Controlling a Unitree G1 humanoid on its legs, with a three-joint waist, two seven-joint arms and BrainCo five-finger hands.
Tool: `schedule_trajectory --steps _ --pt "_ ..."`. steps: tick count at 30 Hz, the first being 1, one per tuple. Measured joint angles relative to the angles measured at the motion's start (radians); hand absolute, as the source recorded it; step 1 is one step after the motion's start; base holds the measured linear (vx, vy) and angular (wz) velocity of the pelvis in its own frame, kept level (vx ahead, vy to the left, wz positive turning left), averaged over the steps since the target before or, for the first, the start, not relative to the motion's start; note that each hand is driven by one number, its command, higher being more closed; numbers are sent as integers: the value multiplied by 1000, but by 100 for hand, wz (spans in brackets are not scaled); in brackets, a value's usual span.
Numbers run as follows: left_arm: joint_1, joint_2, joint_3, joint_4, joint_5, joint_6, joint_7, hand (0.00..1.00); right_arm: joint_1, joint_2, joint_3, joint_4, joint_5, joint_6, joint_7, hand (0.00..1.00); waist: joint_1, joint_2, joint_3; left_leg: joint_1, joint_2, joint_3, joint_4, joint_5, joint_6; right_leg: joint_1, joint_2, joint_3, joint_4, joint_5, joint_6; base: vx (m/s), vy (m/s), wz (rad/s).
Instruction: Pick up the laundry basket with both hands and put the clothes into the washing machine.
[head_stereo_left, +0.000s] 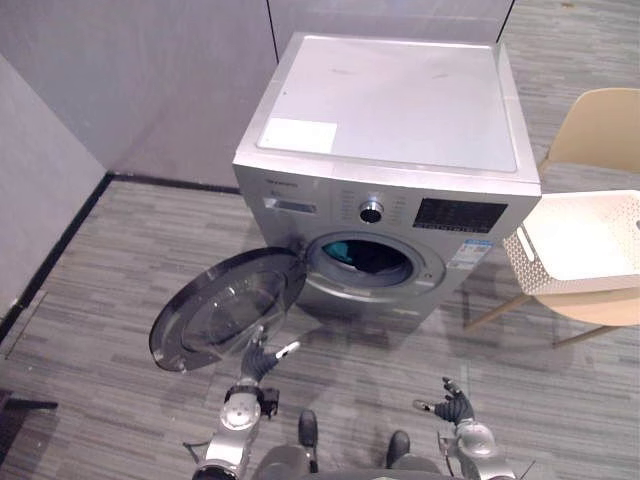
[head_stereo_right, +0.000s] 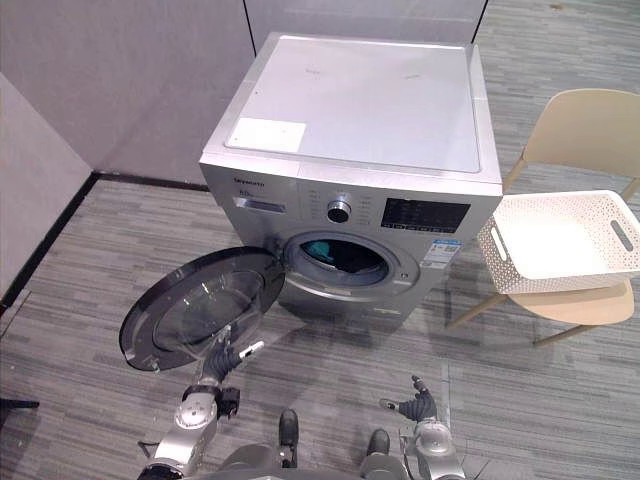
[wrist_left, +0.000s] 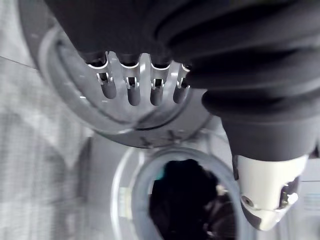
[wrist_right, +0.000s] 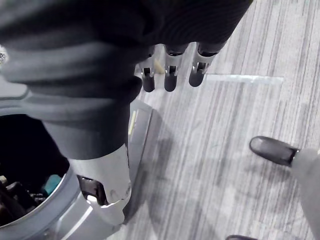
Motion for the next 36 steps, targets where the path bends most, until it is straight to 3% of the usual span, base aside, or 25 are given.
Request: schedule_trajectory --steps 5,10,13,15,19,22,27,31,33,36 --pt "-65 27 82 -124 3 -9 29 0 14 -1 2 -30 -15 0 1 0 -8 0 -20 28 -7 7 -24 1 1 28 3 2 -40 15 2 57 13 -6" --pt "-234 152 232 -116 52 1 142 0 14 -5 5 -38 -39 0 7 0 -10 -5 -18 32 4 18 -27 1 1 30 19 12 -56 24 -8 27 -21 -9" --pt "-353 243 303 0 96 20 199 0 16 -28 13 -48 -39 0 13 0 -11 -13 -14 22 6 20 -26 1 1 11 25 18 -58 29 -15 -45 -2 -9" --pt "-464 353 310 153 99 45 219 0 11 -45 31 -82 -39 -2 27 0 -12 -33 0 -32 13 23 -23 10 -5 -36 34 27 -72 52 -20 -101 -7 -13" --pt "-606 476 320 406 98 77 216 0 -8 -43 42 -95 -39 -3 28 0 -12 -85 63 -88 23 32 -15 27 -7 -92 45 42 -77 75 -29 -76 -7 -11" --pt "-646 517 321 540 95 93 197 0 -17 -45 44 -95 -38 -5 27 0 -12 -98 102 -131 23 43 -2 29 -4 -132 44 52 -80 90 -31 -27 9 -11" --pt "-680 550 365 613 56 102 151 0 -22 -29 79 -107 -22 -17 29 0 -3 -111 146 -191 39 57 26 29 -5 -183 50 74 -84 108 -39 -14 -1 -10" --pt "-672 528 386 613 39 101 128 0 -21 -25 81 -117 1 -27 28 0 5 -114 152 -189 45 68 30 26 -9 -186 55 84 -83 109 -40 -27 -11 -10" --pt "-635 459 413 557 27 93 135 0 -16 -25 81 -114 1 -27 29 0 25 -108 156 -182 47 71 31 24 -10 -182 54 90 -79 109 -41 -33 -10 -5" --pt "-552 368 402 437 19 81 142 0 -17 -26 81 -114 -1 -27 27 0 26 -98 154 -174 36 54 31 25 -10 -168 50 74 -72 103 -37 -13 32 20"
